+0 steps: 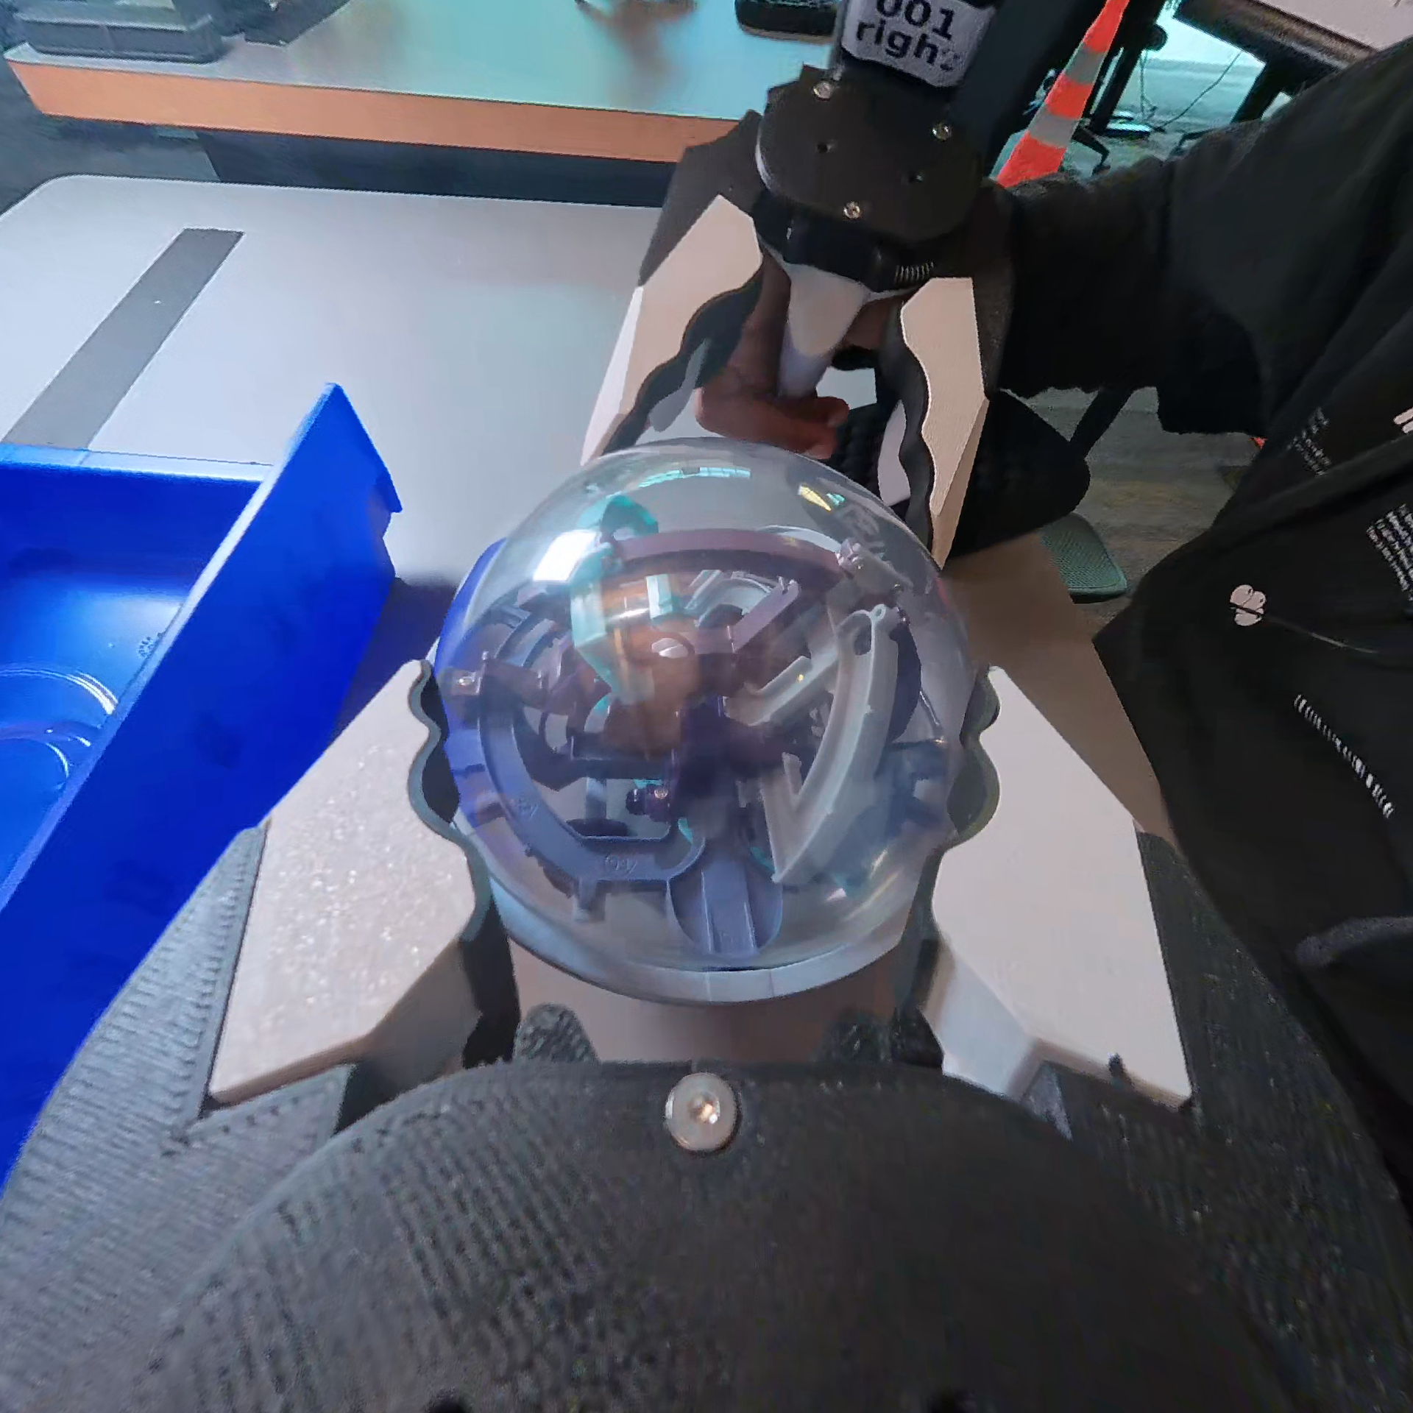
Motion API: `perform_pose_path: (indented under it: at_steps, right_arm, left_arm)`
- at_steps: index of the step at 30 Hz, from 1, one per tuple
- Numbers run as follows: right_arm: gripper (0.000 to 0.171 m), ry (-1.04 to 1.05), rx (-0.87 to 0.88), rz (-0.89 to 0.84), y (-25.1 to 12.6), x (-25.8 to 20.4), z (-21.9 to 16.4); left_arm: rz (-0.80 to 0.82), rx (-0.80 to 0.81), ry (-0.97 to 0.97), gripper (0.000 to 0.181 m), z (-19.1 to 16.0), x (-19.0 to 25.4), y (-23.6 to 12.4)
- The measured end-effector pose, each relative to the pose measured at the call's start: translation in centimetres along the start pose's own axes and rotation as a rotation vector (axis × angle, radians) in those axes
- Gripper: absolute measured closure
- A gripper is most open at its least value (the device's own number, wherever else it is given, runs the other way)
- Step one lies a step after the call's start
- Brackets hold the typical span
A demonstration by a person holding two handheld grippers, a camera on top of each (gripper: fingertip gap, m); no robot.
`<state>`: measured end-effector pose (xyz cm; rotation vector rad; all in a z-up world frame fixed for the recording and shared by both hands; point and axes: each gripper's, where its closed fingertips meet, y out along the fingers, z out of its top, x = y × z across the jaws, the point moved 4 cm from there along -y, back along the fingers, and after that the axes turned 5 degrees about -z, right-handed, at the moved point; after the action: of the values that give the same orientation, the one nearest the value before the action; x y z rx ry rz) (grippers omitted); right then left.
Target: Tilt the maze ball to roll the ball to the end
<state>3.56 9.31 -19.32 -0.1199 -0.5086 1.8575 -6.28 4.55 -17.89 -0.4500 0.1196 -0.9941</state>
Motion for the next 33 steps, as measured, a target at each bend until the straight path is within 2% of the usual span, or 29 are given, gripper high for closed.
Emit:
perform_pose_path:
  at_steps: [11,18,24,33]
  right_arm:
    - [0.061,-0.03,-0.034,-0.261,-0.9,-2.7,-3.3]
    - [0.057,0.02,-0.015,-0.249,-0.4,-2.0,-3.1]
    - [0.06,0.089,0.014,-0.237,0.0,-1.4,-3.3]
    - [0.064,0.069,-0.039,-0.23,0.5,-1.7,-4.2]
  left_arm:
    - [-0.036,0.075,-0.15,0.051,-0.3,-1.1,-0.3]
    - [-0.025,0.115,-0.228,0.052,-0.5,-1.3,-0.1]
    - [-0.045,0.156,-0.429,0.052,-0.7,-2.0,0.0]
    - [0.054,0.083,-0.276,0.053,0.4,-0.9,0.3]
